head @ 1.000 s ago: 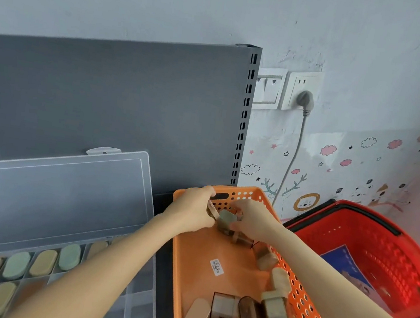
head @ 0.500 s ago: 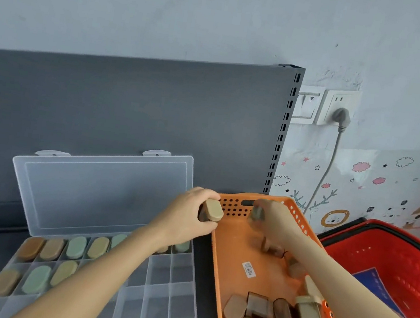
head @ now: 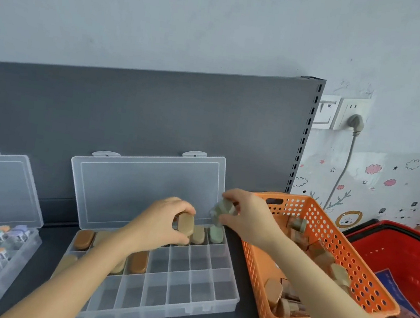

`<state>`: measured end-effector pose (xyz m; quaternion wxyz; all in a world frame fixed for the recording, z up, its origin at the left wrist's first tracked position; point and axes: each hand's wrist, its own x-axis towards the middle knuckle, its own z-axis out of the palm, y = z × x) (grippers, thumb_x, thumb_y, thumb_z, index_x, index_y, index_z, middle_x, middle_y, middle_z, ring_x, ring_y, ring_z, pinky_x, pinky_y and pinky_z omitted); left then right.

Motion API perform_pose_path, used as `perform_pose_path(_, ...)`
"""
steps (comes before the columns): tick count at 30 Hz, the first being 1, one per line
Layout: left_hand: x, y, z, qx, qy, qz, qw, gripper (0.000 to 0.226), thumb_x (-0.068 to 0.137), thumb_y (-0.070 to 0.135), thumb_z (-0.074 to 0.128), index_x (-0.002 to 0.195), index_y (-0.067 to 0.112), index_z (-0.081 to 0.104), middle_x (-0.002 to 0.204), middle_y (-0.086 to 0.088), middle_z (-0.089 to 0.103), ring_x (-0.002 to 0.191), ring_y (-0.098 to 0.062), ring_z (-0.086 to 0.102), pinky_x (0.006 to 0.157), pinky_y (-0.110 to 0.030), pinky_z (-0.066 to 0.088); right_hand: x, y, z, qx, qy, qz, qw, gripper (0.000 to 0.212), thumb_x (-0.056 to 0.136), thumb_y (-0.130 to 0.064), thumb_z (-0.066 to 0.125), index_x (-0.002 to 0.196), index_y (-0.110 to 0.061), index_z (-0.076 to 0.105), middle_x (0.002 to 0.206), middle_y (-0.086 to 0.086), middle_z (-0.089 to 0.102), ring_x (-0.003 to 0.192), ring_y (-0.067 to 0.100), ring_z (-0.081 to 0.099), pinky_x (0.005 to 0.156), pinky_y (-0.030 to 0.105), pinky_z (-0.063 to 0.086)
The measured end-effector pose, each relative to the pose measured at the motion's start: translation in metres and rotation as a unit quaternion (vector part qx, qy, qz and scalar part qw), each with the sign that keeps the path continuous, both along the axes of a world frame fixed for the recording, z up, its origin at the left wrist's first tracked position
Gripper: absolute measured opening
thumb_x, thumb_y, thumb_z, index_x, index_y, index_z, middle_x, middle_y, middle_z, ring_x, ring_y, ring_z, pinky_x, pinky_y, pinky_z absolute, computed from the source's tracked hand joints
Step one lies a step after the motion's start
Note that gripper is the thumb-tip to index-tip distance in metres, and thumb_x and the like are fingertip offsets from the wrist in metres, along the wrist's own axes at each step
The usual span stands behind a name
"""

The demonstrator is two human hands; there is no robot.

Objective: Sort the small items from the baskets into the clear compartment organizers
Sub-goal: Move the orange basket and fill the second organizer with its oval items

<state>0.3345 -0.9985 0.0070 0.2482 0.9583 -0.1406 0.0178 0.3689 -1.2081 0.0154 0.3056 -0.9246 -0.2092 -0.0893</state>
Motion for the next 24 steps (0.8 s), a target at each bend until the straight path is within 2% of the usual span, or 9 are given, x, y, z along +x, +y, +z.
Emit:
perform_pose_path(4,-0.014,0.027,-0.013,0.036,0.039,0.006,0.999,0.053,0.073,0.029,0.079,0.12,0.032,0.055,0.113,0.018,0.052,0.099,-0.002,0.05,0.085,-0.019,0.043,-0.02,0.03,-0.017,-0.013,0.04,0.049,0.998,0.051,0.078,-0.022,0.074,0.125,-0.014,0.057,0.116,-0.001,0.063,0.097,0.012,0.057,0.081,0.018,0.045)
perform_pose_path(8,-0.025,0.039,-0.024,0.053,0.06,0.009,0.997,0.054,0.074,0.03,0.078,0.123,0.031,0.054,0.116,0.017,0.051,0.102,-0.005,0.051,0.089,-0.023,0.045,-0.029,0.049,-0.033,-0.028,0.083,0.072,0.994,0.042,0.075,-0.028,0.077,0.11,-0.011,0.063,0.102,0.002,0.065,0.091,0.019,0.06,0.081,0.03,0.051)
perform_pose_path(12,-0.024,0.042,-0.036,0.063,0.077,0.003,0.995,0.056,0.072,0.032,0.078,0.124,0.03,0.055,0.116,0.013,0.053,0.1,-0.007,0.051,0.082,-0.021,0.043,-0.032,0.059,-0.048,-0.061,0.099,0.066,0.991,0.035,0.075,-0.033,0.076,0.1,-0.013,0.062,0.096,0.002,0.063,0.086,0.02,0.059,0.077,0.032,0.05)
perform_pose_path(15,-0.024,0.044,-0.046,0.062,0.09,-0.001,0.994,0.058,0.074,0.033,0.077,0.127,0.026,0.054,0.116,0.012,0.053,0.101,-0.007,0.049,0.082,-0.02,0.04,-0.036,0.065,-0.058,-0.093,0.1,0.074,0.988,0.039,0.076,-0.036,0.074,0.105,-0.013,0.061,0.098,0.004,0.061,0.086,0.02,0.055,0.074,0.03,0.047)
perform_pose_path(18,-0.025,0.048,-0.051,0.054,0.098,-0.004,0.994,0.06,0.075,0.035,0.076,0.13,0.027,0.054,0.118,0.012,0.052,0.106,-0.006,0.046,0.09,-0.022,0.041,-0.038,0.07,-0.065,-0.12,0.098,0.075,0.985,0.044,0.078,-0.04,0.072,0.111,-0.013,0.06,0.102,0.004,0.059,0.086,0.019,0.054,0.073,0.027,0.045)
perform_pose_path(24,-0.03,0.055,-0.056,0.017,0.095,0.009,0.995,0.06,0.078,0.032,0.075,0.134,0.03,0.052,0.128,0.016,0.042,0.114,-0.003,0.043,0.096,-0.019,0.036,-0.042,0.073,-0.074,-0.127,0.079,0.069,0.986,0.048,0.081,-0.048,0.067,0.116,-0.016,0.06,0.11,0.001,0.054,0.095,0.017,0.051,0.08,0.026,0.046)
